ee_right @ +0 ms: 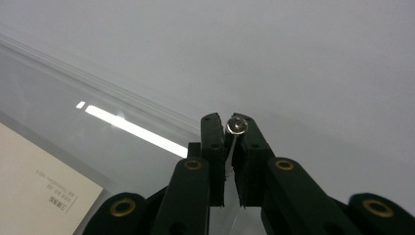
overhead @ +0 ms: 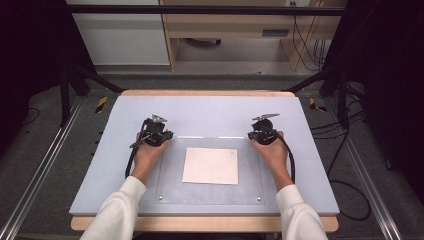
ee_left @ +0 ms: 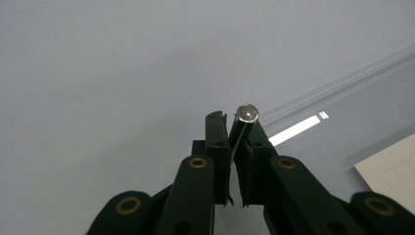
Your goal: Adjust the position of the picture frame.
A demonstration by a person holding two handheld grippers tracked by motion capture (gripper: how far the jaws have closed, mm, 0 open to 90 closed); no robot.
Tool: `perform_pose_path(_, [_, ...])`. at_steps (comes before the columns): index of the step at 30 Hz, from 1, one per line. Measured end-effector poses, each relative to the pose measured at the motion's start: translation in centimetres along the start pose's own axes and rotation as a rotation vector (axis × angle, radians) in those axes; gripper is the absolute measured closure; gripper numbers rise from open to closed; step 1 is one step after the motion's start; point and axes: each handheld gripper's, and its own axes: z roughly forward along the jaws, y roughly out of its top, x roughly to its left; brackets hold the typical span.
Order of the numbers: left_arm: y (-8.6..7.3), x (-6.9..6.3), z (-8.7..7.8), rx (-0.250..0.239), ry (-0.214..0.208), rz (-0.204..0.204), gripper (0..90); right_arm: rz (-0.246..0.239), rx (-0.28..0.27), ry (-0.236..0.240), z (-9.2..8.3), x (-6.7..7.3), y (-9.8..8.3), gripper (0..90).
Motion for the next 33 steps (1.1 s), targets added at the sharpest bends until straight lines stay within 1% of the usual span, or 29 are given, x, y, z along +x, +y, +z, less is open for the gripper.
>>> perform_pose_path(2, [0.0,0.0,0.0,0.001,0.007,0.008,84.1,0.000,0.001,0.000,0.0,0.0,0.0,84.4])
perform_pose_path(5, [-0.1,-0.1,0.1,0.000,0.014,0.003,84.1,0.002,-0.007,0.001,0.1,0.0,-0.2,84.5])
perform_pose_path(7, [-0.1,-0.1,0.0,0.007,0.019,0.014,84.2,-0.008,-0.012,0.001,0.2,0.0,-0.3,84.6])
perform_pose_path(8, [-0.1,-0.3,0.0,0.002,0.025,0.011,84.2,-0.007,-0.013,0.004,0.2,0.0,-0.3,84.6])
perform_pose_path(9, [-0.2,-0.2,0.0,0.008,0.029,0.021,84.2,-0.007,-0.012,0.000,0.2,0.0,-0.3,84.6])
perform_pose_path(10, [-0.2,-0.2,0.0,0.008,0.029,0.021,84.2,-0.007,-0.012,0.000,0.2,0.0,-0.3,84.6])
perform_pose_path(12, [-0.2,-0.2,0.0,0.008,0.021,0.006,84.2,-0.004,-0.007,-0.001,0.3,0.1,-0.3,84.6])
perform_pose_path(19, [-0.5,-0.2,0.2,-0.014,0.022,-0.009,84.1,0.002,-0.017,0.003,0.3,0.1,-0.4,84.0])
perform_pose_path(20, [-0.5,-0.2,0.2,-0.016,0.025,-0.008,84.0,0.008,-0.021,0.009,0.3,0.1,-0.4,83.3])
perform_pose_path(21, [-0.5,-0.2,0.2,-0.017,0.025,-0.009,83.9,0.009,-0.028,0.002,0.4,0.0,-0.5,80.9])
perform_pose_path(23, [-0.6,-0.1,0.1,-0.022,0.019,-0.026,83.2,0.011,-0.040,-0.020,0.3,0.0,-0.6,72.4])
perform_pose_path(24, [-0.7,-0.1,0.1,-0.029,0.016,-0.032,82.3,0.013,-0.049,-0.028,0.3,-0.1,-0.7,69.8])
perform_pose_path(25, [-0.8,-0.1,0.0,-0.045,0.015,-0.036,80.0,0.014,-0.067,-0.016,0.1,-0.2,-0.9,69.6])
perform_pose_path(27, [-0.8,-0.2,-0.4,-0.071,0.015,-0.033,74.4,-0.005,-0.086,-0.025,-0.4,0.0,-1.1,67.6])
perform_pose_path(28, [-0.8,-0.2,-0.5,-0.083,0.017,-0.029,70.1,-0.019,-0.105,-0.027,-0.7,0.2,-1.2,67.3])
perform_pose_path(30, [-1.0,-0.4,-0.9,-0.101,0.022,-0.006,64.1,-0.052,-0.151,-0.026,-1.5,0.4,-1.2,66.9])
perform_pose_path(32, [-1.2,-0.6,-1.2,-0.120,0.034,0.021,62.7,-0.068,-0.181,-0.019,-2.0,0.7,-1.2,67.0])
perform_pose_path(33, [-1.3,-0.7,-1.3,-0.139,0.036,0.028,61.6,-0.083,-0.185,-0.028,-2.2,0.8,-1.2,67.0])
